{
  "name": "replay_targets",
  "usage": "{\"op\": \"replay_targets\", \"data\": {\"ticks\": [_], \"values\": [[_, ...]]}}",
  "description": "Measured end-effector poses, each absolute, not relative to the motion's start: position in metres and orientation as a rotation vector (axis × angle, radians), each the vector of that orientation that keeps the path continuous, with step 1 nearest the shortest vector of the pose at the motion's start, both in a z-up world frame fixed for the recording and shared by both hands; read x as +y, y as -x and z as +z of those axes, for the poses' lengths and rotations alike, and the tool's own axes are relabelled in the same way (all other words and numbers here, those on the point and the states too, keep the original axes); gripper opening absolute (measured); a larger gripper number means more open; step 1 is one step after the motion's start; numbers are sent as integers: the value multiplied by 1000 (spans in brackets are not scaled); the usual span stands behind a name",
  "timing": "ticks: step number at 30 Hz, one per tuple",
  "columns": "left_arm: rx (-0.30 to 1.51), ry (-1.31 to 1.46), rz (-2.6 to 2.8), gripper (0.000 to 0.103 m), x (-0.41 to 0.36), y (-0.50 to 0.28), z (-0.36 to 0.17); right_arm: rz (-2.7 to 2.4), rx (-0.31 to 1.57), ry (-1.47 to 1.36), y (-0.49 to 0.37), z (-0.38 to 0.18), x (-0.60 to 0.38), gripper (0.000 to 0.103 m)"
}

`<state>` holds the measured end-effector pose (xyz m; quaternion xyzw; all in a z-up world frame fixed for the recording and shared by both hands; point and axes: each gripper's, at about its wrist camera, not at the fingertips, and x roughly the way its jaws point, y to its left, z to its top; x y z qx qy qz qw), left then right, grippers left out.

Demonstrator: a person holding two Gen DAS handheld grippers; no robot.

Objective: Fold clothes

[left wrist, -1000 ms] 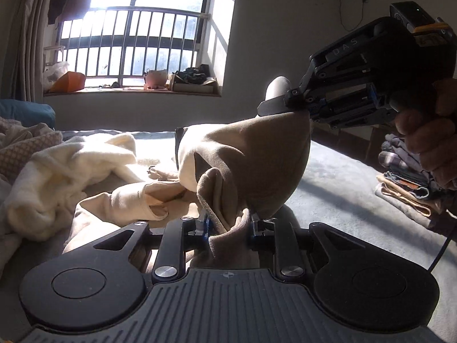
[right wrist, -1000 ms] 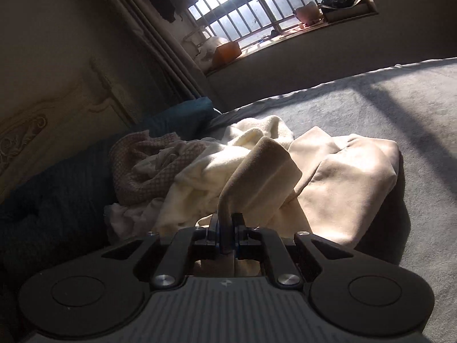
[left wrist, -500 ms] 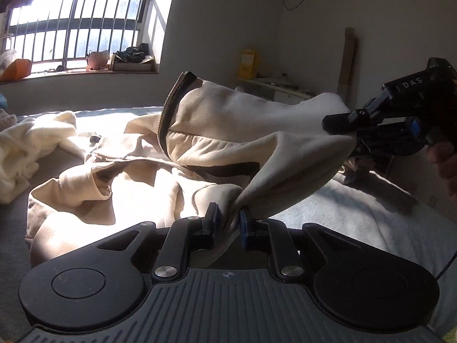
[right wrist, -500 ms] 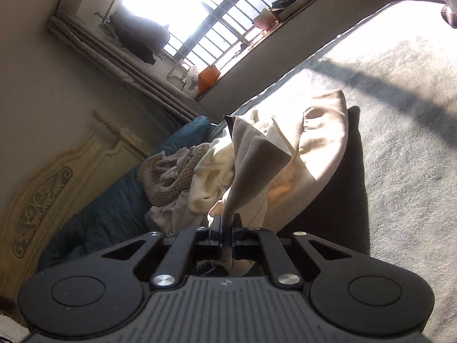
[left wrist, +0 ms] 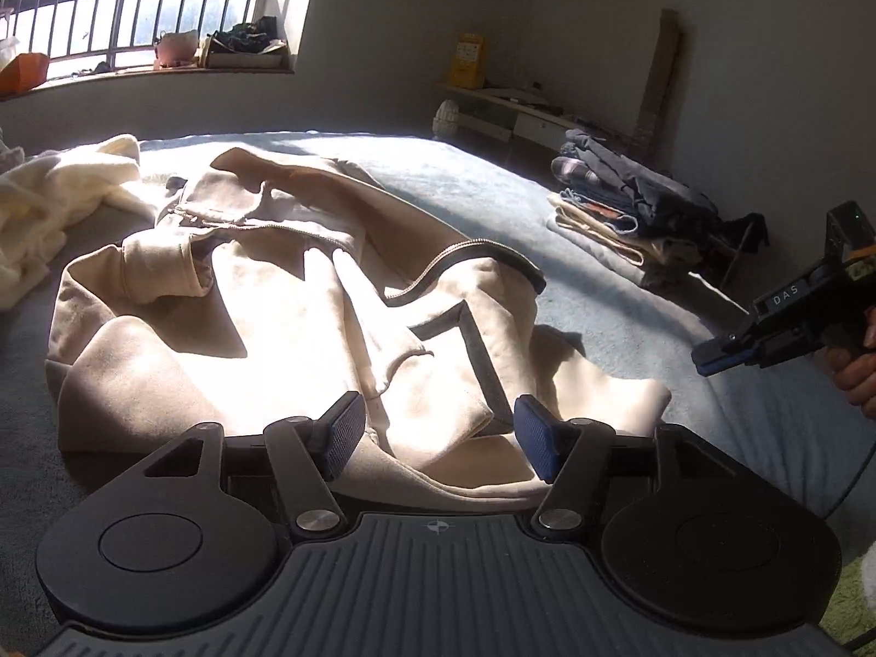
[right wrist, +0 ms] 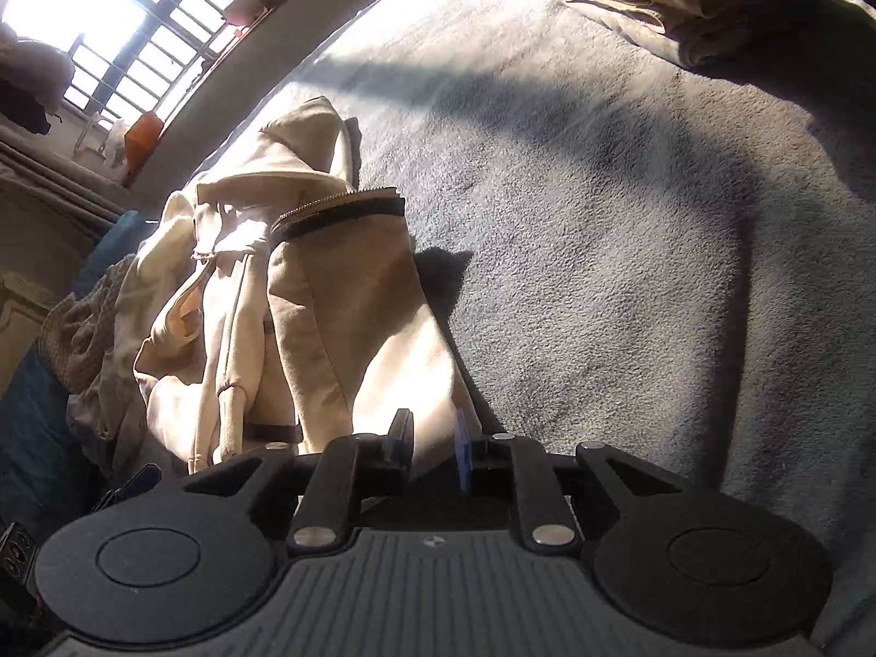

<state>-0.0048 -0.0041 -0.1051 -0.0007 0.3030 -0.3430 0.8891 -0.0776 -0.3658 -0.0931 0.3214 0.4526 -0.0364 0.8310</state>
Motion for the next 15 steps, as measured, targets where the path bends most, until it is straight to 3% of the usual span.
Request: {"op": "replay_targets", "data": {"ticks": [4,6,9,13,15], "values": [[678,-76,-647,75,-25,-27,-109,-26,907,-471,43,-69,-339,25],[696,-107,-620,78,-39,-41,-114,40,879,-322,24,-57,-314,43],[738,-142,-579,80,-59,-62,-123,131,816,-66,1,-41,-272,59],[807,-190,-530,80,-78,-86,-143,184,748,177,-35,-37,-229,70],[827,-179,-516,72,-79,-92,-149,183,732,236,-55,-41,-218,73]]}}
